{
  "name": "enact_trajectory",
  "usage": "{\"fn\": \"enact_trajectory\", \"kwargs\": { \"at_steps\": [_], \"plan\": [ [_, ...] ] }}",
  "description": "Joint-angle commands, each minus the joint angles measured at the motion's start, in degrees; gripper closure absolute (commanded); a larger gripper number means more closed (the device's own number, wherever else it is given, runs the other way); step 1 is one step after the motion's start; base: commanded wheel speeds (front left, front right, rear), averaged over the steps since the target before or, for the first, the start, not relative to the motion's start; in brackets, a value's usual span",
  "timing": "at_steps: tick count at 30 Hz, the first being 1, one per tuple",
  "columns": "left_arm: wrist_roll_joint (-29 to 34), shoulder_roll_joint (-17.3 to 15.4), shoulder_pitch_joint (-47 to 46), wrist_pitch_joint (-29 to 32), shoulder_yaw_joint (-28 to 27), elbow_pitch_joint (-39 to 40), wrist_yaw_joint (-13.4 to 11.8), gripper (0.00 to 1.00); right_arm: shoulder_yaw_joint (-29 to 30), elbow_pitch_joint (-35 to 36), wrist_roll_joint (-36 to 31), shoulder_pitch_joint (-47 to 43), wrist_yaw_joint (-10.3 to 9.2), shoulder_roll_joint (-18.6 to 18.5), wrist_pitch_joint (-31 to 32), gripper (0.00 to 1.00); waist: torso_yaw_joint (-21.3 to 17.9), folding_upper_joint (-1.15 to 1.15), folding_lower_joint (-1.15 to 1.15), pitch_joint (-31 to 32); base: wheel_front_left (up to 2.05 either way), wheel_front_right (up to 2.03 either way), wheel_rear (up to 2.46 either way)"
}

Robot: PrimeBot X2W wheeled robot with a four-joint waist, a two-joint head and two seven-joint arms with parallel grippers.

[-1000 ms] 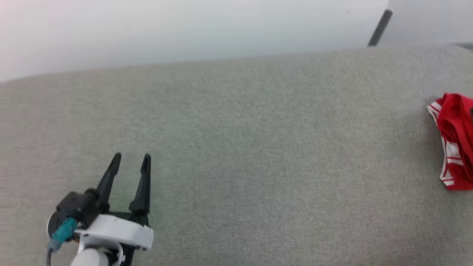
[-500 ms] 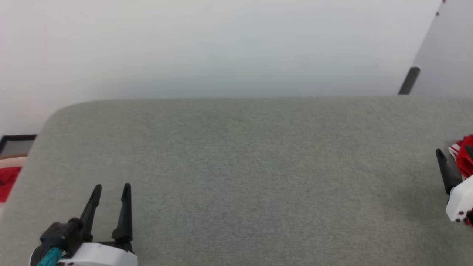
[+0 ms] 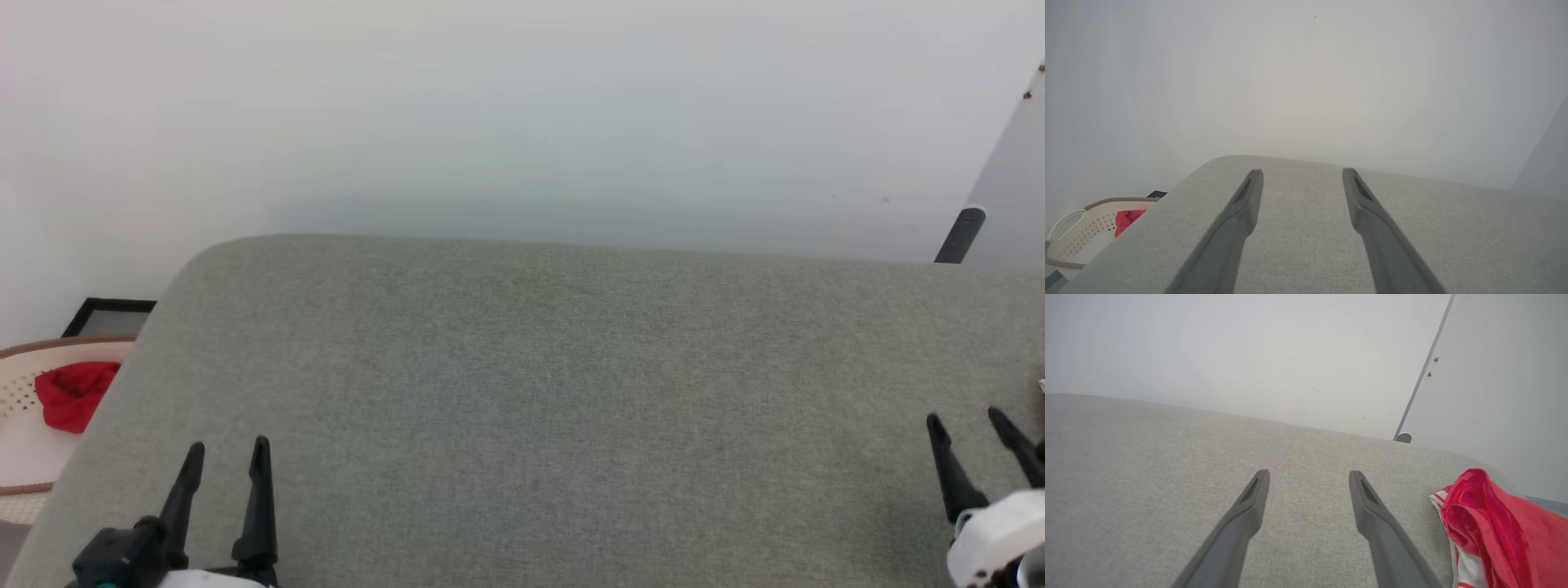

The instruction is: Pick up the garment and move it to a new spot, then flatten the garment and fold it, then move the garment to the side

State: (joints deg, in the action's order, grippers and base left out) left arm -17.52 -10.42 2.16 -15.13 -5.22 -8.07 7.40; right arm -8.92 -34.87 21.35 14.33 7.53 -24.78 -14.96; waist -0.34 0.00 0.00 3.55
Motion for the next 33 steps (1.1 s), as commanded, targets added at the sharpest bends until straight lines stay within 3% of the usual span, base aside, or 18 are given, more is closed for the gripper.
{"fn": "enact_trajectory", "kwargs": {
  "at_steps": [1, 13, 33],
  "plan": [
    [0.67, 0.01, 0.66, 0.03, -0.23, 0.31, 0.16, 0.00, 1.07, 1.25, -0.46, -1.69, -0.09, 0.79, -0.22, 0.00, 0.34, 0.00, 0.00, 0.20, 0.00, 0.00, 0.00],
    [-0.15, -0.76, 1.70, 0.03, 0.72, 2.26, 0.16, 0.00, 7.66, 14.40, -7.18, -14.82, -0.09, 8.45, 1.51, 0.00, 1.02, 0.00, 0.00, 0.20, 0.00, 0.00, 0.00],
    [-0.73, -0.58, 2.03, 0.03, 2.07, 2.40, 0.16, 0.00, 9.53, 22.81, -10.17, -21.25, -0.09, 13.21, 4.19, 0.00, -0.10, 0.00, 0.00, 0.17, 0.00, 0.00, 0.00]
  ]
}}
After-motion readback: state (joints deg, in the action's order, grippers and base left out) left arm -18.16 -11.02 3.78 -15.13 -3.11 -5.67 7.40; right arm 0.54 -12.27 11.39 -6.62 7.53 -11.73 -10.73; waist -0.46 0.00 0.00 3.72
